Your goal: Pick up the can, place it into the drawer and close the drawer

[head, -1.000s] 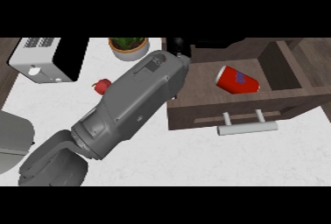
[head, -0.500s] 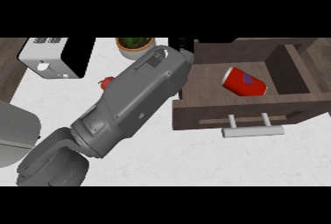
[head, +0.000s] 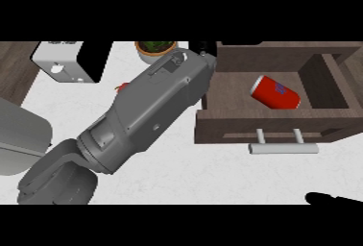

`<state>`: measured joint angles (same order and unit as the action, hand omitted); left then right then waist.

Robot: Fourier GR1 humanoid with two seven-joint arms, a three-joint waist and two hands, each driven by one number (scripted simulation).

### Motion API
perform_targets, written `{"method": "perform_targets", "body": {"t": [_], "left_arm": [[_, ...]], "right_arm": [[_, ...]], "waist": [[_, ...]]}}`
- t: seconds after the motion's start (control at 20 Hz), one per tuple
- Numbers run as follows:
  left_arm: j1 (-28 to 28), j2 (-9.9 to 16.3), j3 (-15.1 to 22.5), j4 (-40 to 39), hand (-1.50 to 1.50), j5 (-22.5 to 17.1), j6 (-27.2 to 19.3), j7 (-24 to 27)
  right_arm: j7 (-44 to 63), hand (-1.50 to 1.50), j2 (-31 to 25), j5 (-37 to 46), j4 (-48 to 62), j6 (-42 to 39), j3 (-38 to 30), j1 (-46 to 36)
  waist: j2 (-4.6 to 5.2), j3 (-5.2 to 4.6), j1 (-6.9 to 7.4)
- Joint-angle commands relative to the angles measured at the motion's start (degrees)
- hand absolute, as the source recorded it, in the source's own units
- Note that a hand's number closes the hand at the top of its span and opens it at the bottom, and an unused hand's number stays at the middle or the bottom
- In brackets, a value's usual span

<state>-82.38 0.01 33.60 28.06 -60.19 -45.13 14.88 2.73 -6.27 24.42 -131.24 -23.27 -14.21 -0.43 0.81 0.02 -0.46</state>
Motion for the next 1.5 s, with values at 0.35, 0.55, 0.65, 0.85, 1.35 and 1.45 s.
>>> {"method": "perform_targets", "body": {"t": [0.35, 0.55, 0.65, 0.85, 1.35, 1.45], "left_arm": [[3.26, 4.57, 0.3, 4.99, -1.5, 2.57, -0.52, -4.77], [3.71, 4.33, 0.24, 7.01, -1.5, 3.91, -2.08, -5.51], [7.75, 6.57, 2.02, 11.1, -1.5, 5.29, -2.79, -7.16], [6.25, 8.12, 1.15, 10.88, -1.5, 6.19, -2.01, -7.62], [13.19, 16.44, 2.0, 23.72, -1.5, 9.46, -4.97, -15.02], [12.86, 17.16, 0.93, 22.1, -1.5, 10.15, -2.94, -14.11]], "right_arm": [[-5.89, -1.5, -1.07, 23.91, 24.73, 12.56, 11.52, -15.78], [-8.49, -1.5, -2.67, 30.04, 34.96, 16.04, 13.86, -20.38], [-7.78, -1.5, -2.59, 31.74, 35.97, 15.89, 15.54, -21.17], [-8.16, -1.5, -3.11, 39.41, 48.12, 19.55, 18.84, -27.2], [-10.22, -1.5, -0.52, 44.62, 73.51, 36.14, 15.11, -34.19], [-10.09, -1.5, -1.17, 46.19, 80.3, 38.7, 13.91, -38.19]], "waist": [[-0.69, -0.03, 2.61], [-0.57, 0.0, 2.42], [-1.03, -0.04, 2.61], [-0.53, -0.01, 2.62], [-0.84, 0.01, 2.78], [-0.46, 0.03, 2.59]]}}
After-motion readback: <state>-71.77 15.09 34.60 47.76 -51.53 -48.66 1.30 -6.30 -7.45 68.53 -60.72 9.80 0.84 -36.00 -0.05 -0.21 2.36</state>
